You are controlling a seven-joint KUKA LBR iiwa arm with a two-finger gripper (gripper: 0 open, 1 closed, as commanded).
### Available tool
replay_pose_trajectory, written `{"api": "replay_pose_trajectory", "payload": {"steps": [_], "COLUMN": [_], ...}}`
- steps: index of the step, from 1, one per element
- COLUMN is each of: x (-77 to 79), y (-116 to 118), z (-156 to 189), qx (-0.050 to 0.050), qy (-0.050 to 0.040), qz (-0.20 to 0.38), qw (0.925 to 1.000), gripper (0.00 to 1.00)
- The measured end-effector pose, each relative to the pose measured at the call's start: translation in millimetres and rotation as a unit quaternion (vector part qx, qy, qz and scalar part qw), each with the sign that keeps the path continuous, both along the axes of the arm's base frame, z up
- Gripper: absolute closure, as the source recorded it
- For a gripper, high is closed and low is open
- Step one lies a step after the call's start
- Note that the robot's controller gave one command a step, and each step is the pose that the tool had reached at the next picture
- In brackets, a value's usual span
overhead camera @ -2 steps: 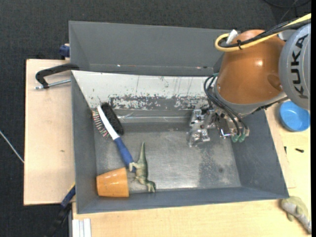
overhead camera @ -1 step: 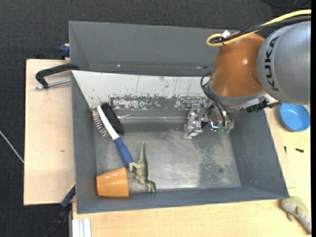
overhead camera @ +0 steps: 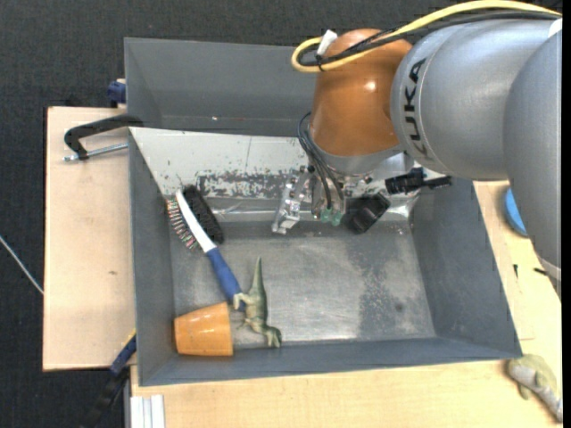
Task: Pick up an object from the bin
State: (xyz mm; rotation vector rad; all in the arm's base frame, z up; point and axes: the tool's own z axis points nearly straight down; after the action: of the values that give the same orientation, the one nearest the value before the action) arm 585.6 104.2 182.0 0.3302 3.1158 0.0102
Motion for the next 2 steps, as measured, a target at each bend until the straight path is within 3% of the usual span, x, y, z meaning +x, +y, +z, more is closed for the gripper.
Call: {"api": "replay_pose_trajectory", "payload": {"steps": [1, 2], "x": [-68.7, -65.5], "y": [24.5, 22.5], "z": [-35.0, -33.0], "qx": [-0.002, -0.002], "qy": [0.0084, 0.0047], "qz": [-0.052, -0.053], "qw": [0.9986, 0.9986], "gripper": [1.00, 0.00]}}
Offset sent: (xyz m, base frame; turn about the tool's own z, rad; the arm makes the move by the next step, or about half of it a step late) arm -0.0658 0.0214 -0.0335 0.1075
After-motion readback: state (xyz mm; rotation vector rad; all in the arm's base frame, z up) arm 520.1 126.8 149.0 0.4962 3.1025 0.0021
